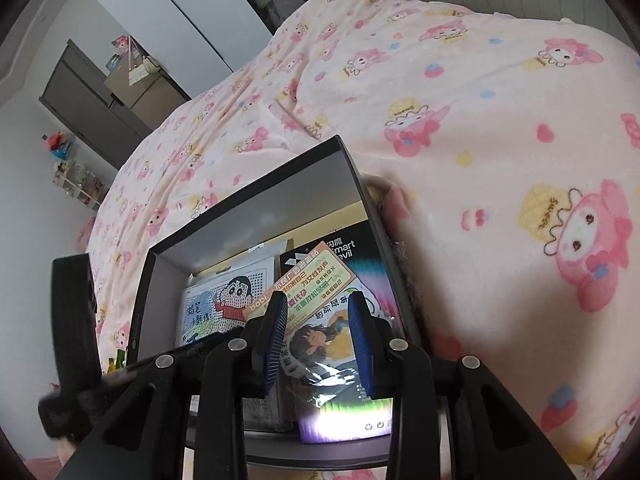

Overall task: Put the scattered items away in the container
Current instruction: 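Lift the babi card with the left gripper and carry it over the black box, then lower the babi card into the box and open the left gripper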

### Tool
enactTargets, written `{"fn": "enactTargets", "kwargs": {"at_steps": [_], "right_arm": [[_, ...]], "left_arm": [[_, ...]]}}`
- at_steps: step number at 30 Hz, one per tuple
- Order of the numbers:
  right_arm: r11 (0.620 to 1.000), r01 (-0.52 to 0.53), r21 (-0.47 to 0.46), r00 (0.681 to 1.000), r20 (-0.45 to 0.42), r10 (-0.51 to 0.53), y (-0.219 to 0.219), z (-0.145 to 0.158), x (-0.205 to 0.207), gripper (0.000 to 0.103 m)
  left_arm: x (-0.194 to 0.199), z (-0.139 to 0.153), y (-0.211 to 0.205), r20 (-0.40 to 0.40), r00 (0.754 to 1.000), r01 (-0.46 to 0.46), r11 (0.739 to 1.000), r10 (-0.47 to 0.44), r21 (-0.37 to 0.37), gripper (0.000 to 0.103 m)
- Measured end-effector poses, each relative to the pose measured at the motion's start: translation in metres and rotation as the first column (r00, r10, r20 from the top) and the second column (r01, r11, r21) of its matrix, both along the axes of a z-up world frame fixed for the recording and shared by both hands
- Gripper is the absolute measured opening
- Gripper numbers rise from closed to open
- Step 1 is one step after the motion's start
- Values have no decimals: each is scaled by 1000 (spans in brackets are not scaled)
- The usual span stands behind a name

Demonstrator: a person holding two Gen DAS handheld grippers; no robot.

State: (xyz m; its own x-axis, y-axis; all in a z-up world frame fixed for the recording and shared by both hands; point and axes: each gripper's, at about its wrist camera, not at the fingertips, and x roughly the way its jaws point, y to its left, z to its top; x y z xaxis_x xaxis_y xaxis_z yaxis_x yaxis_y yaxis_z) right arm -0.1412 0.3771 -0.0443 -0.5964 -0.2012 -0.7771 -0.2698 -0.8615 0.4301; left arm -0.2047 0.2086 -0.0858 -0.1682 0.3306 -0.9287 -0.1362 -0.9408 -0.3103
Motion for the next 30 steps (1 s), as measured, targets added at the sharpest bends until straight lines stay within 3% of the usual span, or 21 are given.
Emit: {"fn": "enactTargets", "kwargs": {"at_steps": [5,8,12,14,18,25,28,30], "right_arm": [[1000,26,-10,999,-24,-26,6,3,-1,28],[999,48,-13,998,-35,-48,16,5,0,28],[995,68,-67,997,-40,-71,28,3,1,28],[997,65,-52,997,-39,-67,26,4,-1,28],[995,80,-53,995,-49,-83,26,4,-1,28],[981,187,-59,976,-100,-192,46,11,10,28],[981,177,-81,981,-61,-182,49,2,3,28],[982,162,-95,985,-38,-167,48,-4,0,28]], "left_arm": [[-3,-9,20,36,998,53,998,-52,-16,37],[-5,-8,36,45,993,105,994,-106,21,37],[-8,9,42,-38,993,110,993,-109,47,37],[-11,17,44,-88,992,92,995,-89,28,37],[-12,20,62,-148,980,135,991,-136,-21,37],[-62,-6,98,-65,981,179,983,-181,-48,37],[-56,-12,107,-47,978,202,977,-205,-64,37],[-47,-11,112,-30,968,247,968,-248,-38,37]]}}
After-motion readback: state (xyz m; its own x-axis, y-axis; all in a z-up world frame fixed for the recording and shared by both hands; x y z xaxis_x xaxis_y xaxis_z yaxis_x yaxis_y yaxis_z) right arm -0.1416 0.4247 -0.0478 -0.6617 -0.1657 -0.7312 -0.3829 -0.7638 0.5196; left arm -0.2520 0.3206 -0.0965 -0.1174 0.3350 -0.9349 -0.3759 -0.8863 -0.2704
